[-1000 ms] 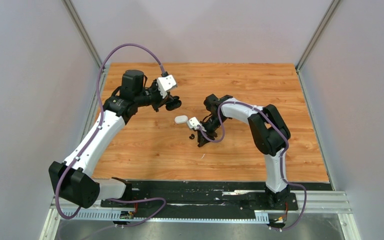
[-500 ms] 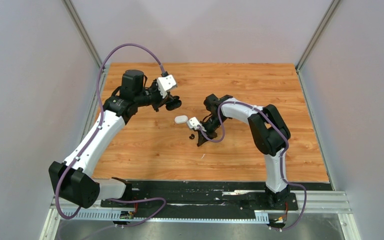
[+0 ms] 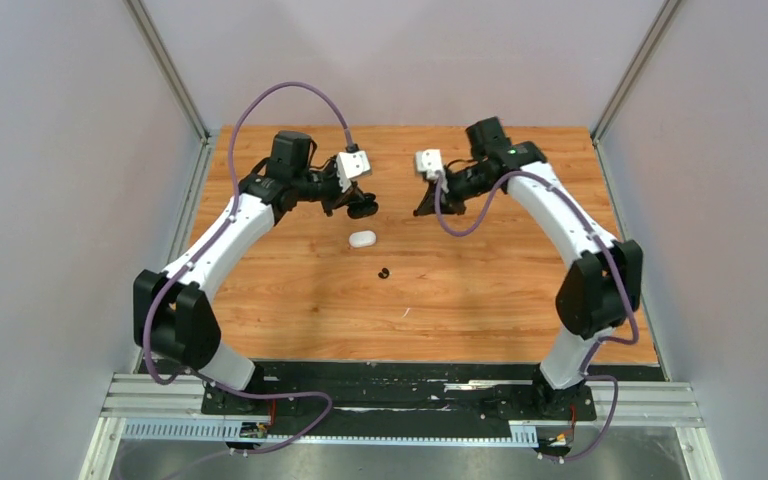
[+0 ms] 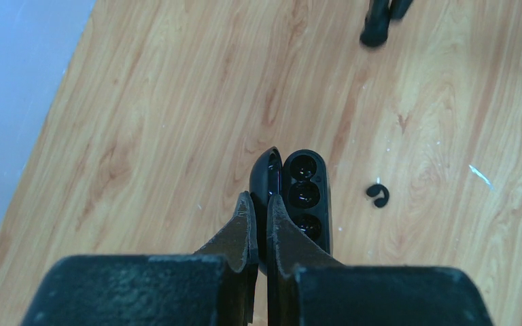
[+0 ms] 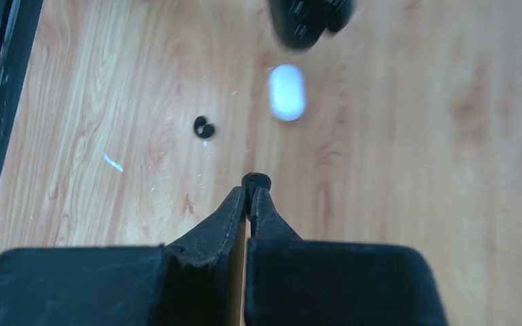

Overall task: Insert the wireless bluetooth earbuds into the charging case
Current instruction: Pick up the right earbud from the center of the board, then insert the right earbud into the right side groove of the charging case.

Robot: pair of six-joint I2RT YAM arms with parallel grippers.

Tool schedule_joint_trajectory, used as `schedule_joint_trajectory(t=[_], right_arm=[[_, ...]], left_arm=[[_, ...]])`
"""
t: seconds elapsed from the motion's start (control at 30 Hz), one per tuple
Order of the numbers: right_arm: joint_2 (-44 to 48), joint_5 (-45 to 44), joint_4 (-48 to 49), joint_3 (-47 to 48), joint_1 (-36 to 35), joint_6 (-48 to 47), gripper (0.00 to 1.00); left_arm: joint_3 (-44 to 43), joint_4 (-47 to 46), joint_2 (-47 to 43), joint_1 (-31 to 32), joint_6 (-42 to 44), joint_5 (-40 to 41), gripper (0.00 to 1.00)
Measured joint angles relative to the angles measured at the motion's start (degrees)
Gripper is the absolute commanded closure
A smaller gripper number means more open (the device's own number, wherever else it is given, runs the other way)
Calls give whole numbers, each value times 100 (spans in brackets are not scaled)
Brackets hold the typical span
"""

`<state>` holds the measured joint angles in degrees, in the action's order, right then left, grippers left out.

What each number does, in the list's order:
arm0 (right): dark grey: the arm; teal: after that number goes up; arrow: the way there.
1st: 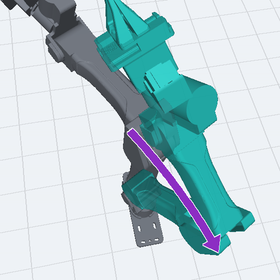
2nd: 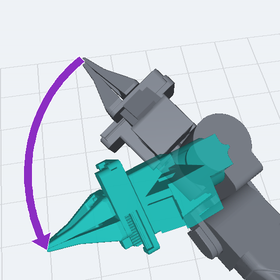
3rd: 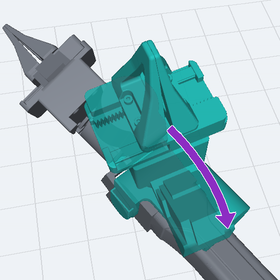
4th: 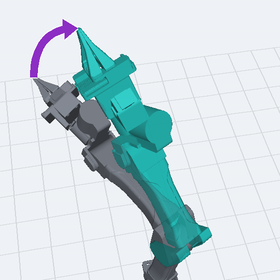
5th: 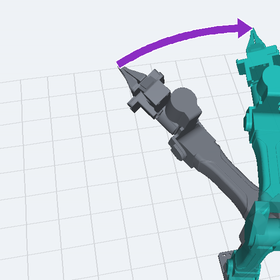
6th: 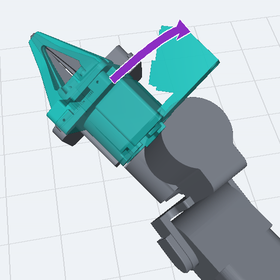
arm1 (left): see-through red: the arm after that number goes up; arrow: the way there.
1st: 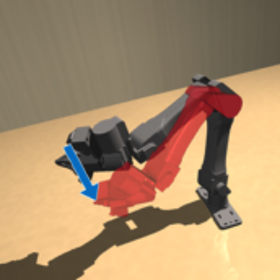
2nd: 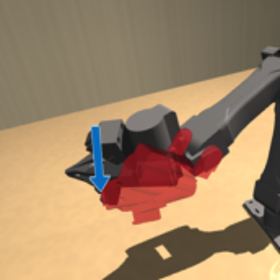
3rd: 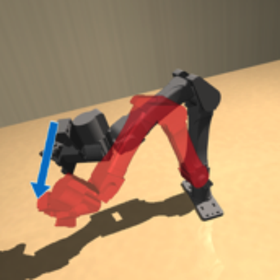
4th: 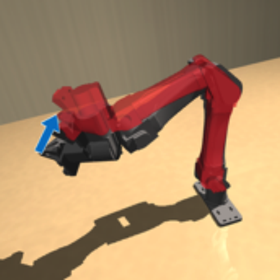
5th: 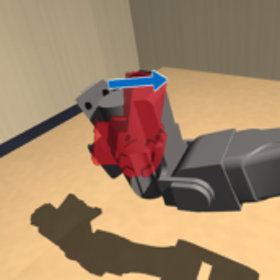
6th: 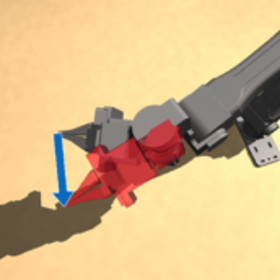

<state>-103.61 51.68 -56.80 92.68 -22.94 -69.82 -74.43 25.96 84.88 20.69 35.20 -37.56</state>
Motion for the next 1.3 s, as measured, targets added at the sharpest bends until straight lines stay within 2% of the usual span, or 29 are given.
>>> schedule_joint_trajectory(t=[0.2,0.5,0.8,1.3], right_arm=[[907,442,24,706,334,1091,100],[925,876,448,876,245,2264,100],[796,894,549,866,136,2321,100],[796,584,566,527,57,2017,100]], left_arm=[[-503,-409,675,157,411,-577,100],[-909,-743,903,645,850,-1285,100],[-953,-824,905,815,824,-1547,100],[-953,-822,868,828,763,-1532,100]])
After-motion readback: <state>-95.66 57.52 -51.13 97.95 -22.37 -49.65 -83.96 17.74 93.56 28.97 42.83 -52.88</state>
